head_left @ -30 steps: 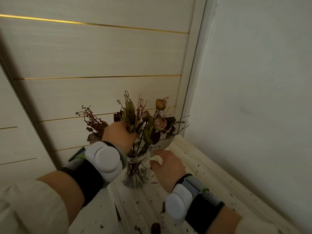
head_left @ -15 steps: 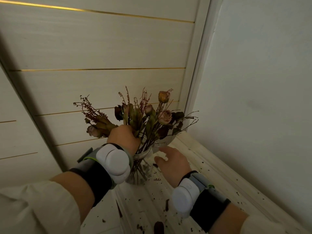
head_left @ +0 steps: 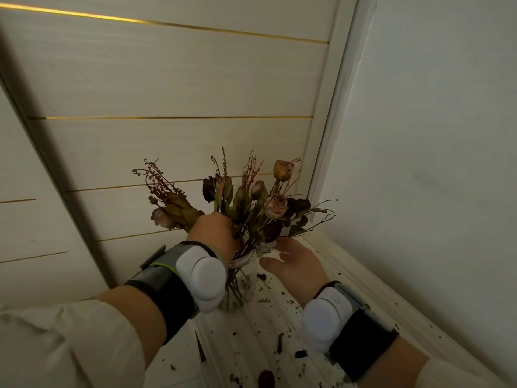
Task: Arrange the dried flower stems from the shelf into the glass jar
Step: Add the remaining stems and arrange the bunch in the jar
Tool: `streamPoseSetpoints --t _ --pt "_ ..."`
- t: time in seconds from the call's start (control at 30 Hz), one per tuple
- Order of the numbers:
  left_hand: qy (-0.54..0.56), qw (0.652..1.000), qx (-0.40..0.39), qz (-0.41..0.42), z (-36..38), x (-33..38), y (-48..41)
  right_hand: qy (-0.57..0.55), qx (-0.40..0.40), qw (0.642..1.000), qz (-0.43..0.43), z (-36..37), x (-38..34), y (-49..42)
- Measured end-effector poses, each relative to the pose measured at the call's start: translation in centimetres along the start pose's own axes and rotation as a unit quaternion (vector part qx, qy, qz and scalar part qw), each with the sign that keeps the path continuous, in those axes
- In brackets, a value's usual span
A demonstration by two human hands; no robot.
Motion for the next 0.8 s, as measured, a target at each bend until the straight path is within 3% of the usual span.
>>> streamPoseSetpoints --t 0.2,0.53,0.8 --pt "0.068 0.995 0.075 -0.006 -3.0 -2.7 3.6 -0.033 -0.025 0.999 0.006 -0.5 -0.6 0.1" --pt "0.144 0.981 -0.012 -0.127 -0.1 -9.0 5.2 -0.091 -0.052 0.993 -0.063 1.1 -1.7 -1.3" --pt "0.381 0.91 0.025 -0.159 1.6 -9.1 2.4 -0.155 -0.074 0.979 -0.11 1.9 -3.6 -2.8"
Point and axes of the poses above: each hand's wrist, its own y-axis away from the middle knuckle, its own z-axis out of the palm, x = y × z, the point moved 9 cm from there along -y, towards the middle knuckle, and after that the axes turned 15 degrees about -y, right-handed, at the moved point
